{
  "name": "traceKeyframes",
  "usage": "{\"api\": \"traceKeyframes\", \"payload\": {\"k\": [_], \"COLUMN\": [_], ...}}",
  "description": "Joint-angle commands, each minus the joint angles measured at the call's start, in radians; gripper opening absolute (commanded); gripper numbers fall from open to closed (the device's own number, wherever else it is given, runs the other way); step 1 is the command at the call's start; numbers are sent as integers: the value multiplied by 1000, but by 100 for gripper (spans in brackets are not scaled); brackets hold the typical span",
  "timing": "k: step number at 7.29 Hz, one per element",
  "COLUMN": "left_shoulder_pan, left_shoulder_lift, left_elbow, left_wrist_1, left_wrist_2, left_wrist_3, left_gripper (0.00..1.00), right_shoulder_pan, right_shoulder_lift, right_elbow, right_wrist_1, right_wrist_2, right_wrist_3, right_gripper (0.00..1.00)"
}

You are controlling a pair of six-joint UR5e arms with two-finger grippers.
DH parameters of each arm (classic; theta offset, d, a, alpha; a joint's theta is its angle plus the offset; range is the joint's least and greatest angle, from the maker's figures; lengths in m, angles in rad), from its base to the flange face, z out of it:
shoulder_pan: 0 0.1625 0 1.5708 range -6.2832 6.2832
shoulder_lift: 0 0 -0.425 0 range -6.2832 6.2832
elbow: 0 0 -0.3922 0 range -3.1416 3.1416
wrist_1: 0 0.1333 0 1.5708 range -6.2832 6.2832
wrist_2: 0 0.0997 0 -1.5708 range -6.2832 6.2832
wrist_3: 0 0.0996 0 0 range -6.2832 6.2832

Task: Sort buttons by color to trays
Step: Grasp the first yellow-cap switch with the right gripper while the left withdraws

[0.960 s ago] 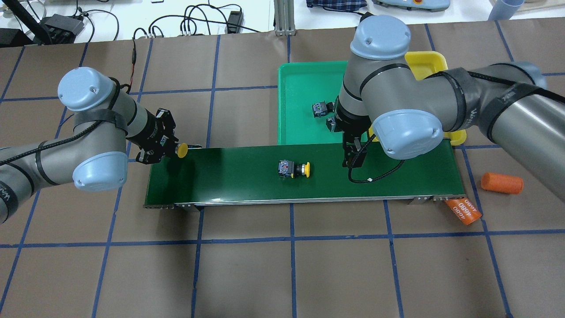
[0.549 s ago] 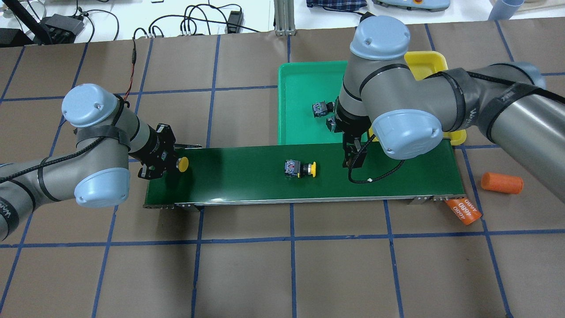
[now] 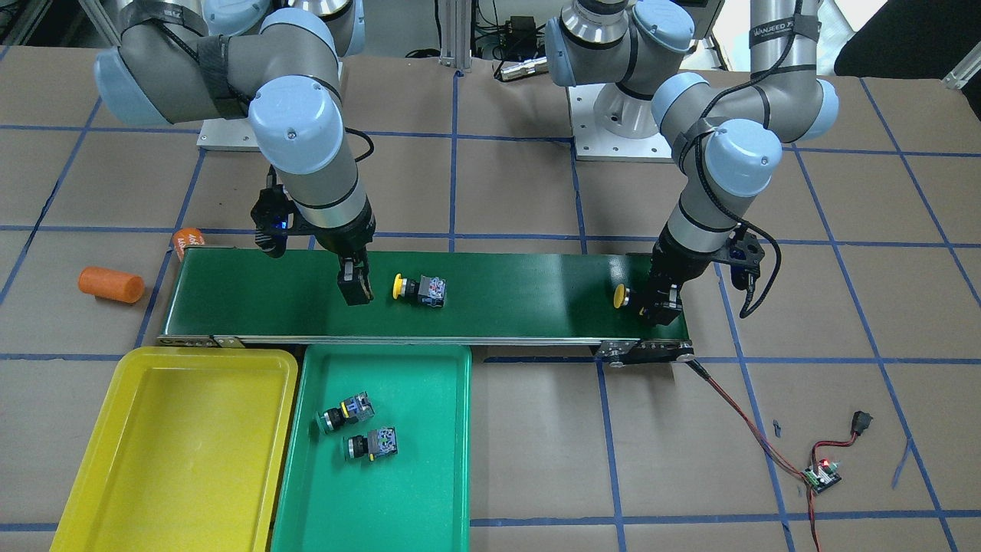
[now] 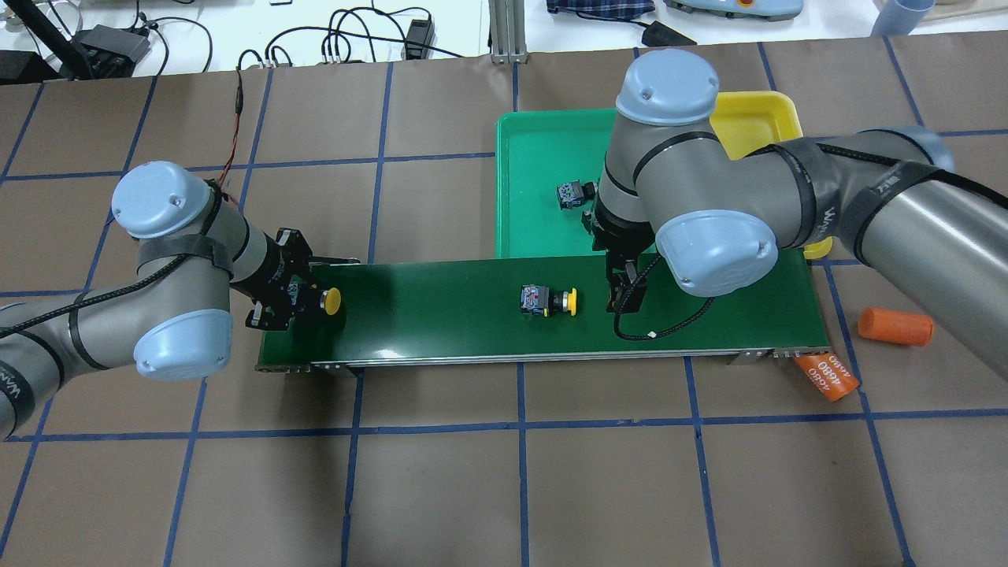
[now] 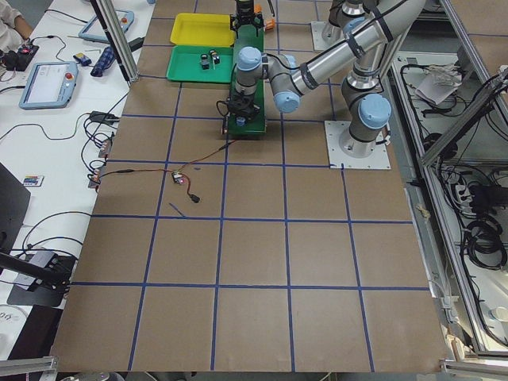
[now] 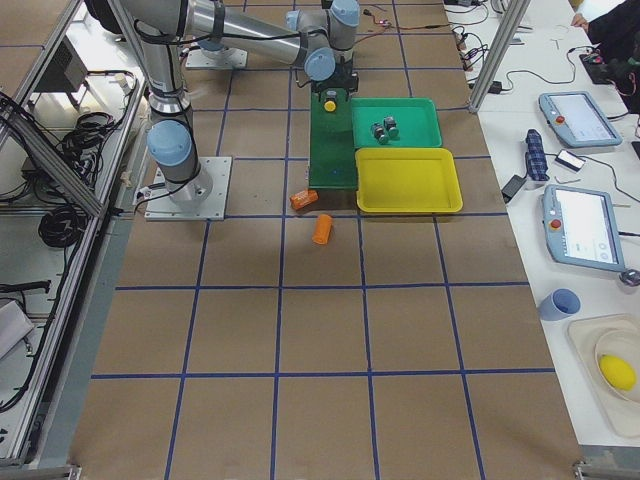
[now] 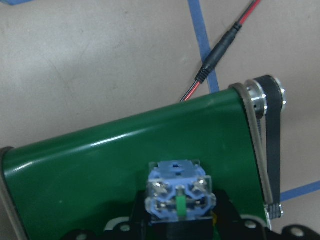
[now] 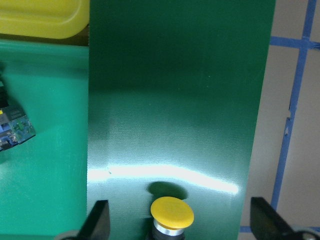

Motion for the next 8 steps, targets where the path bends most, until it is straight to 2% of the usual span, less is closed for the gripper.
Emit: {"api": "traceKeyframes", "payload": {"k": [1, 5, 7, 8], "left_shoulder_pan": [1, 1, 1, -1], "left_shoulder_lift": [18, 58, 57, 54], "left_elbow": [13, 106, 117, 144], "left_wrist_1": [5, 0, -15, -34], "left_wrist_2": [1, 23, 21, 20], "left_wrist_3": [0, 1, 1, 1], "left_gripper": [100, 100, 100, 100], "right_shoulder_pan": [16, 22, 26, 26], "right_shoulder_lift": [30, 73, 80, 80], "right_elbow": [4, 4, 39, 65], "right_wrist_1": [-69, -98, -112, -159], "right_wrist_2": [1, 4, 23, 23], "right_wrist_3": [60, 82, 79, 80], "right_gripper": [100, 100, 100, 100]}}
